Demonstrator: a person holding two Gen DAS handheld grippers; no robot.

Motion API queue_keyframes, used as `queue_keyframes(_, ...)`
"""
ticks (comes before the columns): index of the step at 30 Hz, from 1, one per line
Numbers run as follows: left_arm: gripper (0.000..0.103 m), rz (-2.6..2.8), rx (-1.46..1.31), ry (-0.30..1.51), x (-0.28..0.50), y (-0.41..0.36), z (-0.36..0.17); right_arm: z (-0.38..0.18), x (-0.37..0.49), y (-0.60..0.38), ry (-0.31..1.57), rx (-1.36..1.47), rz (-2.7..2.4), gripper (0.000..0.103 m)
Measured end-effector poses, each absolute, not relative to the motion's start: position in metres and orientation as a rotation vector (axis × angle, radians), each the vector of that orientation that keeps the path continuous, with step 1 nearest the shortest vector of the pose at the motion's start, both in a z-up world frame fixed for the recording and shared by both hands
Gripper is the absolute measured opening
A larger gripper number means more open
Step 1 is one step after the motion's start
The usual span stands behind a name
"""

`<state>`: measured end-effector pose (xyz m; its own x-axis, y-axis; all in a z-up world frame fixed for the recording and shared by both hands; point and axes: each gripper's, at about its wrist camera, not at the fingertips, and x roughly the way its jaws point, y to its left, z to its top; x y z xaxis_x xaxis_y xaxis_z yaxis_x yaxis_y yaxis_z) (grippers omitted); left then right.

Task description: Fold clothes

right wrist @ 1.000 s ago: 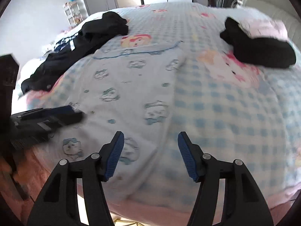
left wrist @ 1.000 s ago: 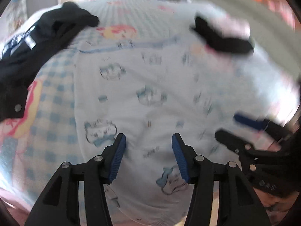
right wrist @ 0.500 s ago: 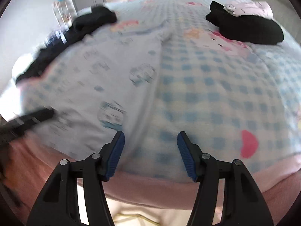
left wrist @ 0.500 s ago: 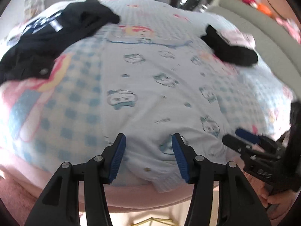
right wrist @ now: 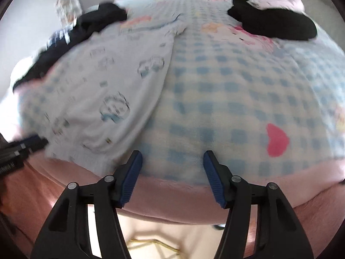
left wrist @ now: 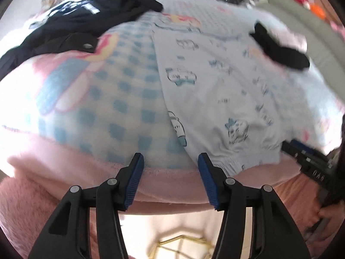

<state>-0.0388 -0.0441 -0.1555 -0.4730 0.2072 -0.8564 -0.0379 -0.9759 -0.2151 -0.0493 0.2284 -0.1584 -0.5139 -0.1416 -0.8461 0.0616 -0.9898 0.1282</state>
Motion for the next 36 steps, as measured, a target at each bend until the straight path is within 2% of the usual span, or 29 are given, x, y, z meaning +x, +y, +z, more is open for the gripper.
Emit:
queue_keyframes(4, 0.054, 2.533, -1.452, -0.323, -0.043, -0.036, -0.147, -0.150, -0.052, 0.218, -0.175, 1.404, -2.606, 0.062)
queue_keyframes(8, 0.056, 2.526, -1.573, -0.158, -0.047, -0.019, -0.162, -0.175, -0.057, 0.210, -0.069, 1.529, -2.564, 0.063)
queue_keyframes(10, 0.056, 2.545, -1.661, -0.044, -0.047, -0.016, -0.171, -0.175, -0.055, 0.217, -0.086, 1.542, -2.564, 0.063)
queue_keyframes(13, 0.056, 2.556, -1.598, -0.129, -0.048, -0.020, -0.161, -0.169, -0.052, 0.227, -0.067, 1.565, -2.609, 0.061)
queue_keyframes(18, 0.054, 2.565, -1.492, -0.257, -0.050, -0.026, -0.144, -0.156, -0.055, 0.234, -0.221, 1.513, -2.605, 0.061)
queue_keyframes(22, 0.057, 2.554, -1.557, -0.113, -0.063, -0.005, -0.169, -0.169, -0.074, 0.216, -0.088, 1.594, -2.569, 0.062)
queue_keyframes(28, 0.059, 2.543, -1.590, -0.112, -0.060, -0.012, -0.173, -0.181, -0.068, 0.213, 0.050, 1.596, -2.584, 0.062)
queue_keyframes(32, 0.059, 2.519, -1.599, -0.279, -0.053, -0.029, -0.167, -0.177, -0.061, 0.218, 0.044, 1.590, -2.607, 0.063)
queue_keyframes(36, 0.058, 2.530, -1.464, -0.412, -0.043, -0.040, -0.148, -0.159, -0.048, 0.224, -0.121, 1.467, -2.651, 0.062)
